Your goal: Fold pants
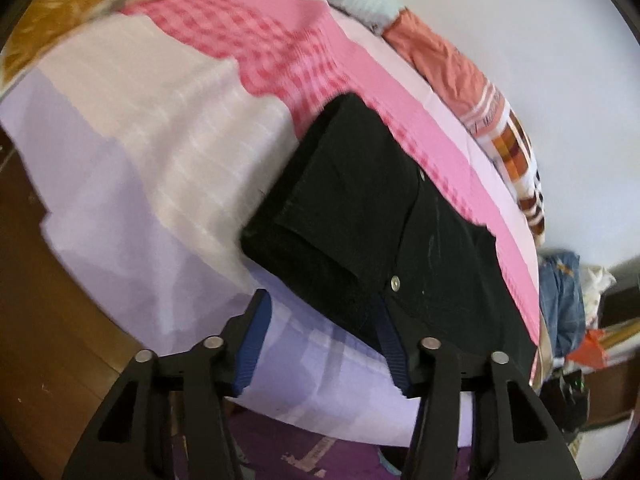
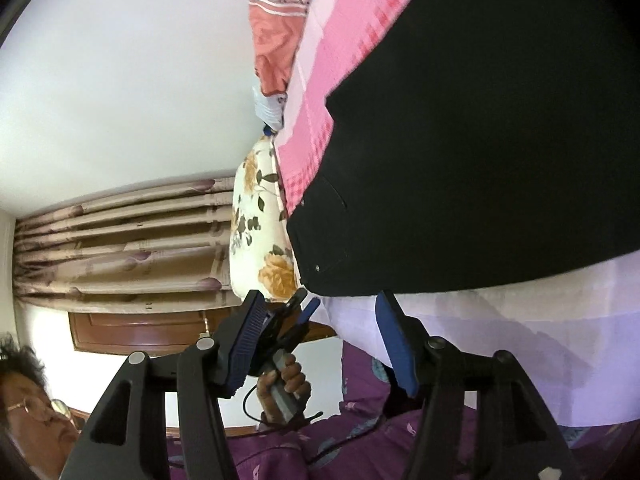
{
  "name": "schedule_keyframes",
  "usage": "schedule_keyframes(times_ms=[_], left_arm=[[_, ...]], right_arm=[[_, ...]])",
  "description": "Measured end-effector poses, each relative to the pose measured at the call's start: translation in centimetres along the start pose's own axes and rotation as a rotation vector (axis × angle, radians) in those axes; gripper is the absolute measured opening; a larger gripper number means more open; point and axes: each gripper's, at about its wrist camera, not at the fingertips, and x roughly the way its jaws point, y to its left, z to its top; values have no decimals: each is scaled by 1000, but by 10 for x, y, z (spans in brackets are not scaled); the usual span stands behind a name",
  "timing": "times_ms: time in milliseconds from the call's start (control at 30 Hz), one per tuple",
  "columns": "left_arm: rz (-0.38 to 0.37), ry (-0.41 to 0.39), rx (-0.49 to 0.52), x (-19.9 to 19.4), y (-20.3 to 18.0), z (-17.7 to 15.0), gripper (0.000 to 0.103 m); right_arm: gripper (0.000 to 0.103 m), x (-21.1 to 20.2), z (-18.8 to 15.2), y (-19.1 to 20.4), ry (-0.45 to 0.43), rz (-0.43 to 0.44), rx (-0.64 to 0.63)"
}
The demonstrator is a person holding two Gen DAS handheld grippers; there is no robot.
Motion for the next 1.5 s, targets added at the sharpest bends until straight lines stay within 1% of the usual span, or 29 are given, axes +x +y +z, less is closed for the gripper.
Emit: schedule_keyframes(times_ms=[33, 67, 100, 133, 167, 200, 233, 300, 333, 367, 433, 467, 500, 533, 567, 633, 667, 767, 800, 900, 967, 1067, 1133, 1200, 1233, 1267, 1333, 1400, 1500], left_arm=[[6, 9, 4, 5, 0, 2, 44], [9, 10, -2, 8, 1, 4, 44], [0, 9, -14, 10, 3, 7, 42], [-7, 8, -22, 12, 4, 10, 37], [3, 6, -16, 14, 3, 12, 36], [14, 1, -2, 15, 0, 13, 31], [24, -11, 26, 14, -5, 14, 23], [61, -46, 97, 11, -18, 13, 20], [78, -68, 122, 9, -22, 11, 20], [92, -73, 128, 11, -21, 11, 20], [99, -35, 99, 22, -13, 11, 20], [79, -36, 76, 21, -8, 11, 20], [68, -36, 71, 20, -6, 12, 21], [66, -33, 76, 21, -7, 13, 23], [63, -34, 76, 21, -7, 13, 24], [47, -42, 67, 22, -5, 12, 26], [44, -42, 70, 22, -5, 11, 26], [34, -45, 65, 21, -4, 11, 28], [32, -47, 63, 21, -4, 11, 28], [36, -53, 62, 21, -4, 10, 28], [47, -61, 65, 21, -6, 8, 28], [66, -69, 71, 23, -9, 7, 29], [74, -71, 69, 23, -10, 7, 29], [82, -71, 72, 23, -11, 7, 30], [86, -71, 74, 24, -12, 8, 30], [90, -70, 76, 24, -13, 8, 30], [96, -70, 79, 24, -13, 8, 30], [99, -71, 82, 24, -14, 8, 30], [98, -78, 75, 24, -14, 8, 31]], right_arm=[[56, -1, -1, 0, -1, 1, 0], [56, -5, -4, 0, -8, 2, -5], [56, -5, -3, 2, -15, 2, -9], [56, -7, -3, 3, -22, 1, -14], [56, -7, -2, 5, -28, -4, -20], [56, -7, -1, 6, -31, -7, -24], [56, -6, 2, 8, -31, -12, -29], [56, -2, 8, 14, -25, -30, -54], [56, 2, 12, 21, -20, -46, -85], [56, 4, 15, 26, -13, -62, -107], [56, 13, 27, 43, 6, -143, -203], [56, 20, 35, 58, 20, -201, -295], [56, 26, 41, 69, 35, -238, -366], [56, 36, 52, 83, 52, -303, -471], [56, 42, 60, 91, 53, -358, -539], [56, 57, 77, 105, 60, -447, -661], [56, 69, 87, 111, 86, -492, -744], [56, 96, 115, 115, 115, -615, -883], [56, 102, 123, 114, 125, -627, -902], [55, 119, 141, 114, 164, -625, -960], [54, 131, 148, 112, 181, -663, -1010], [48, 151, 160, 103, 243, -672, -1023], [41, 157, 164, 98, 281, -671, -1029], [25, 168, 164, 93, 332, -705, -1056], [21, 172, 165, 91, 350, -713, -1063], [16, 173, 166, 91, 358, -697, -1066], [10, 175, 165, 94, 358, -683, -1087], [9, 177, 163, 96, 347, -676, -1107], [6, 177, 164, 99, 273, -671, -1111]])
